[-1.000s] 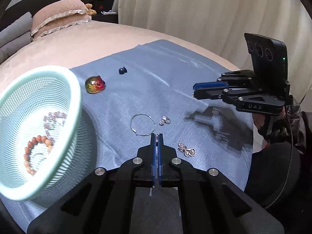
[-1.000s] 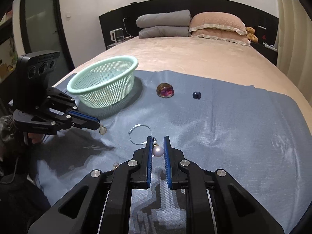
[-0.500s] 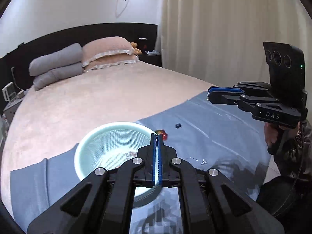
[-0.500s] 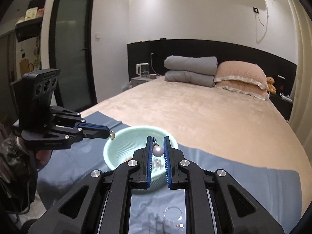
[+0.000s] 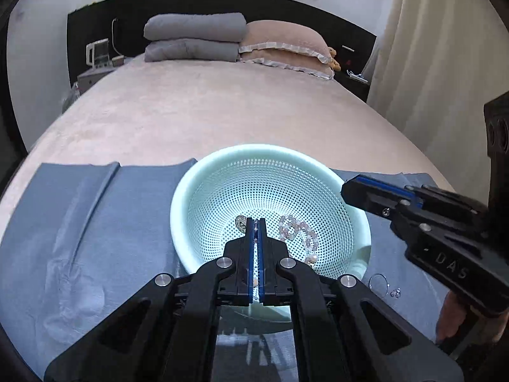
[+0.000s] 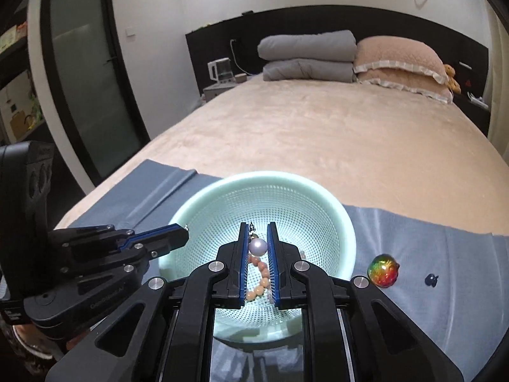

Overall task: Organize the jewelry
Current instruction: 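Carry both earrings over the basket and open both tools, then grasp a silver cluster earring with left tool while right tool grasps small earring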

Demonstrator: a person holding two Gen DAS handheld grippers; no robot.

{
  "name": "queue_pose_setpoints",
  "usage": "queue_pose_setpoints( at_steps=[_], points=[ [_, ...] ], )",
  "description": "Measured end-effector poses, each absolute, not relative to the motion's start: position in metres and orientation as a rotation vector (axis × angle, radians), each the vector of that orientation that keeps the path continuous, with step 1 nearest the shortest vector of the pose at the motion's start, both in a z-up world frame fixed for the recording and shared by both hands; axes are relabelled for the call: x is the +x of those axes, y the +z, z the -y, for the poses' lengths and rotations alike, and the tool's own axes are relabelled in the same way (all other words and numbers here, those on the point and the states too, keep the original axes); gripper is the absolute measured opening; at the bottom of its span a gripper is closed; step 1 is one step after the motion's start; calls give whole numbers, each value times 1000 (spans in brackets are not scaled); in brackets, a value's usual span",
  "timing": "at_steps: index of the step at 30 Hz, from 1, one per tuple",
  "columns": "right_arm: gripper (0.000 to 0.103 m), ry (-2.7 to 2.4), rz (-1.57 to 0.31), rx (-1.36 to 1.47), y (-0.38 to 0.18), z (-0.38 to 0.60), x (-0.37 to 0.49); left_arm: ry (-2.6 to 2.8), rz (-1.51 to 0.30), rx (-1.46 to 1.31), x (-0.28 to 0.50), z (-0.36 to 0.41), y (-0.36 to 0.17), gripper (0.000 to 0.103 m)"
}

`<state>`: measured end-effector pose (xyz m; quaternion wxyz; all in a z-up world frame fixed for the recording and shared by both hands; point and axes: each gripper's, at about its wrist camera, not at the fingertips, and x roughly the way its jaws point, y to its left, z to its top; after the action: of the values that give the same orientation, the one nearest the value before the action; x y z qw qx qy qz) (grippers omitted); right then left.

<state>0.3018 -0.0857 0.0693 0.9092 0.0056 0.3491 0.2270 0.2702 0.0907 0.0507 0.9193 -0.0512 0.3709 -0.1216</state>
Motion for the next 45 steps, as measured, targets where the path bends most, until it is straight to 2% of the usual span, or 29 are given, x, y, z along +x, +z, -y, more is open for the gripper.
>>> queue_pose_setpoints(
  at_steps=[9,10,12,13,15,17,18,19,20,21,22,23,26,34,36,38,40,42,45],
  points=[
    [14,444,-777,76,44,97,310,-250,-784,-130,276,-94,32,2],
    [14,443,-778,80,44,99,310,-256,-779,-131,275,-95,33,5],
    [18,449,-775,91,46,103,311,-257,-765,-129,271,-96,35,21],
    [25,451,-772,94,47,105,310,-257,-757,-119,269,-97,38,28],
    [33,452,-758,83,52,112,305,-283,-724,-95,261,-98,43,37],
    [40,462,-735,76,59,123,299,-310,-682,-56,250,-99,49,55],
    [52,455,-724,76,63,130,295,-329,-656,-34,243,-99,53,59],
    [69,445,-713,78,67,138,291,-358,-635,-12,237,-98,55,68],
    [77,420,-695,74,71,147,285,-407,-625,19,230,-96,57,80],
    [91,394,-675,63,74,154,281,-462,-622,54,224,-92,59,85],
    [90,378,-654,45,76,162,275,-517,-612,89,216,-88,60,94],
    [90,376,-648,26,76,168,270,-565,-595,116,207,-84,61,97],
    [89,372,-659,-37,70,189,255,-737,-577,164,189,-69,58,97],
    [88,507,-723,-183,29,224,209,-1012,-688,250,181,-4,18,97],
    [87,529,-763,-198,17,228,205,-1051,-694,305,176,16,8,94],
    [87,532,-804,-201,4,230,205,-1101,-726,343,173,36,-2,87],
    [73,545,-850,-189,-9,232,210,-1130,-753,377,171,51,-12,84],
    [70,539,-893,-178,-22,232,216,-1143,-769,406,167,61,-22,82],
    [59,553,-903,-175,-34,229,220,-1164,-802,418,164,71,-33,75]
  ],
)
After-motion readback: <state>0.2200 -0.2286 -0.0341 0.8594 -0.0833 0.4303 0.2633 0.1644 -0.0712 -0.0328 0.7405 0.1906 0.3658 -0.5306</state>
